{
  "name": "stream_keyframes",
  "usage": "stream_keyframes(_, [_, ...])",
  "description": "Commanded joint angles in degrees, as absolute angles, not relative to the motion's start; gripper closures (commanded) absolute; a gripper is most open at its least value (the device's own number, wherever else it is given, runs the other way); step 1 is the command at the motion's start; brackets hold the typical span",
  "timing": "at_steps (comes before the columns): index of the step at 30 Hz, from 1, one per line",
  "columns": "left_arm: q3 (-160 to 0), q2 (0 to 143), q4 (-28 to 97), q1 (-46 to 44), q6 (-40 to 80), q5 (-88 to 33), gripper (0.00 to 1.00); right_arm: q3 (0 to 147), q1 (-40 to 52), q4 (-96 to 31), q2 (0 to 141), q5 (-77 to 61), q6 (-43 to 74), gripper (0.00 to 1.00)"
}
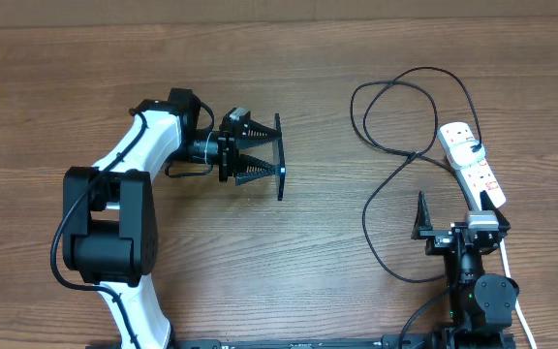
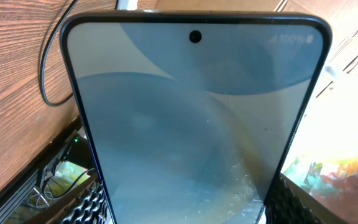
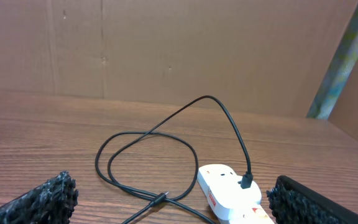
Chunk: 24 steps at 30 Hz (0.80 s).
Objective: Plug charger to phone and switch on socket
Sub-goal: 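Hold the phone upright with the left gripper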
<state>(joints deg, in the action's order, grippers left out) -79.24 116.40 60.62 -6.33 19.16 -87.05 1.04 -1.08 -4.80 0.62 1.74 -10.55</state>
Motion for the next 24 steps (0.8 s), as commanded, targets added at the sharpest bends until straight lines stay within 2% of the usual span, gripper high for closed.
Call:
stream_keyframes(1, [-80.90, 116.88, 60.62, -6.35, 19.51, -90.56, 0.51, 0.45, -1.15, -4.67, 0.16, 1.83, -10.74, 0.00])
stream_keyframes(11, [-80.90, 116.88, 60.60, -6.35, 19.27, -90.48, 0.51, 0.45, -1.15, -4.67, 0.16, 1.80, -10.74, 0.00])
stream_keyframes(15, [-80.90, 116.88, 59.44, -6.35, 16.47, -89.54, 0.55, 0.45, -1.15, -4.67, 0.16, 1.80, -10.74, 0.00])
stream_keyframes(24, [-80.90, 116.88, 58.74, -6.39, 7.75, -86.30, 0.55, 0.45, -1.15, -4.67, 0.16, 1.80, -10.74, 0.00])
